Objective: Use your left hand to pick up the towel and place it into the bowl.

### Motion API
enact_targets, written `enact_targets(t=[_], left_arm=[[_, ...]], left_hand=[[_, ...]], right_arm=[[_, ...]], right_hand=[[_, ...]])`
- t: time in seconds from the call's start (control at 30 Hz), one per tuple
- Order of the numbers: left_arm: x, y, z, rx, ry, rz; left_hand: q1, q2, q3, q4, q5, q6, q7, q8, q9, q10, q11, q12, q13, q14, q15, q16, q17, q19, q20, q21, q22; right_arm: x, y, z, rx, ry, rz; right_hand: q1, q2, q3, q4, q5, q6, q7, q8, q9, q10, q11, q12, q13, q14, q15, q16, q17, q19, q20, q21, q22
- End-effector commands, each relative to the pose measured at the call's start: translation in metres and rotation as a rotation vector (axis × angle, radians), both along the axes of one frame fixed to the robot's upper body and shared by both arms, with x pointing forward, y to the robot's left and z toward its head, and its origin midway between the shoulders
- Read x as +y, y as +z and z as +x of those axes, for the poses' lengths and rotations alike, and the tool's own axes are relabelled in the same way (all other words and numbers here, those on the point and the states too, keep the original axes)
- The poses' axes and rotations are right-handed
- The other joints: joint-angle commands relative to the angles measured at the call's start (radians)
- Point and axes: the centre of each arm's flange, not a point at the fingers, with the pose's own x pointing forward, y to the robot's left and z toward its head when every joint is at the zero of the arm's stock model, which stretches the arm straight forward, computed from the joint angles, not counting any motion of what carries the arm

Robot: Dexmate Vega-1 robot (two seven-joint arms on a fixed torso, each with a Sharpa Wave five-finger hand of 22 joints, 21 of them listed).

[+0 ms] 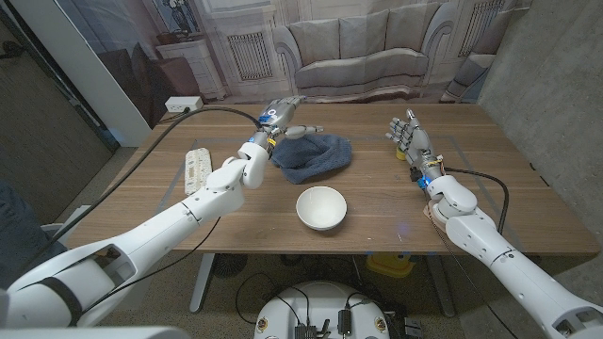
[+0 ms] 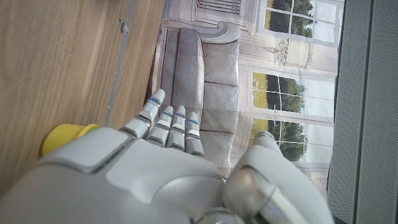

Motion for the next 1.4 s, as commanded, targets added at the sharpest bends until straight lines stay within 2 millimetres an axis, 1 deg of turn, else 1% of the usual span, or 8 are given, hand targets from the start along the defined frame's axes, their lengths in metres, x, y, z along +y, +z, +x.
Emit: enact_targets(t=[0.03,0.27,0.4,0.43,0.57,0.63,0.67,1.4], left_arm=[[0.000,-0.001,-0.001,-0.017,-0.005,-0.002],[-0.008,-0.001,0.000,-0.015,0.006,0.024],[-0.014,-0.002,0.002,0.001,0.006,0.039],[-0.015,-0.001,0.003,0.007,0.009,0.045],[-0.022,0.000,0.005,0.054,0.028,0.088],[-0.024,0.000,0.006,0.063,0.035,0.103],[-0.025,-0.001,0.006,0.066,0.036,0.107],[-0.033,-0.008,0.011,0.106,0.055,0.166]], left_hand=[[-0.012,-0.021,-0.021,0.003,0.005,0.006,-0.011,0.002,0.004,0.006,-0.004,0.006,0.003,0.008,0.007,0.005,0.002,0.021,0.002,0.009,0.002],[-0.029,-0.043,-0.044,0.008,0.004,0.002,-0.020,-0.001,0.004,-0.007,-0.017,0.001,0.004,0.007,0.019,0.004,0.004,0.038,0.004,0.009,0.001],[-0.033,-0.048,-0.051,0.009,0.005,0.000,-0.018,-0.002,0.004,-0.013,-0.010,-0.001,0.004,-0.002,0.024,0.000,0.004,0.039,0.005,0.007,0.001],[-0.034,-0.050,-0.054,0.009,0.005,-0.001,-0.017,-0.002,0.004,-0.015,-0.016,-0.002,0.004,-0.004,0.025,0.000,0.004,0.040,0.005,0.006,0.001],[-0.035,-0.053,-0.061,0.010,0.007,-0.021,-0.014,-0.010,0.004,-0.032,-0.012,-0.008,0.004,-0.015,0.029,-0.004,0.004,0.039,0.005,0.002,0.000],[-0.035,-0.053,-0.062,0.010,0.007,-0.022,-0.014,-0.010,0.004,-0.034,-0.012,-0.008,0.004,-0.015,0.029,-0.004,0.004,0.038,0.005,0.002,0.000],[-0.035,-0.053,-0.063,0.010,0.008,-0.022,-0.014,-0.010,0.004,-0.034,-0.018,-0.008,0.004,-0.015,0.029,-0.004,0.004,0.038,0.005,0.001,0.000],[-0.030,-0.052,-0.072,0.009,0.013,-0.025,-0.017,-0.009,0.005,-0.034,-0.016,-0.006,0.005,-0.007,0.027,0.000,0.004,0.051,0.004,0.000,0.000]], right_arm=[[0.005,-0.001,0.001,0.001,0.004,0.003],[0.006,-0.001,-0.002,-0.004,-0.003,0.001],[0.006,-0.001,-0.004,-0.005,-0.007,-0.001],[0.006,-0.001,-0.004,-0.006,-0.008,-0.003],[0.006,-0.001,-0.005,-0.002,-0.009,0.004],[0.005,-0.001,-0.005,-0.003,-0.010,-0.001],[0.005,-0.001,-0.005,-0.003,-0.009,-0.002],[0.005,0.006,-0.004,-0.009,-0.008,-0.010]], right_hand=[[0.008,-0.004,0.001,-0.004,-0.004,0.010,0.000,0.002,0.005,0.011,0.001,-0.001,0.003,0.007,0.001,-0.002,0.003,0.009,-0.030,-0.004,0.003],[0.009,-0.003,0.001,-0.006,-0.004,0.009,0.000,0.002,0.005,0.011,0.000,-0.001,0.003,0.007,0.001,-0.003,0.003,0.010,-0.030,-0.006,0.003],[0.010,-0.003,0.001,-0.006,-0.004,0.010,0.000,0.002,0.005,0.012,0.001,-0.001,0.003,0.007,0.001,-0.003,0.003,0.010,-0.030,-0.008,0.003],[0.010,-0.003,0.001,-0.006,-0.004,0.010,0.000,0.002,0.005,0.012,0.002,-0.001,0.003,0.007,0.001,-0.003,0.003,0.011,-0.030,-0.008,0.003],[0.010,-0.003,0.000,-0.007,-0.004,0.010,-0.001,0.002,0.006,0.013,0.001,-0.001,0.004,0.007,0.001,-0.003,0.003,0.011,-0.029,-0.010,0.003],[0.010,-0.003,0.000,-0.007,-0.004,0.010,-0.001,0.002,0.006,0.013,0.001,-0.002,0.004,0.007,0.000,-0.003,0.003,0.011,-0.029,-0.011,0.003],[0.010,-0.002,0.000,-0.007,-0.004,0.010,0.000,0.002,0.006,0.013,0.001,-0.002,0.004,0.006,0.000,-0.003,0.003,0.011,-0.029,-0.011,0.003],[0.010,0.000,-0.001,-0.009,-0.005,0.009,-0.001,0.001,0.006,0.013,0.000,-0.003,0.004,0.007,0.002,-0.004,0.004,0.013,-0.027,-0.020,0.003]])
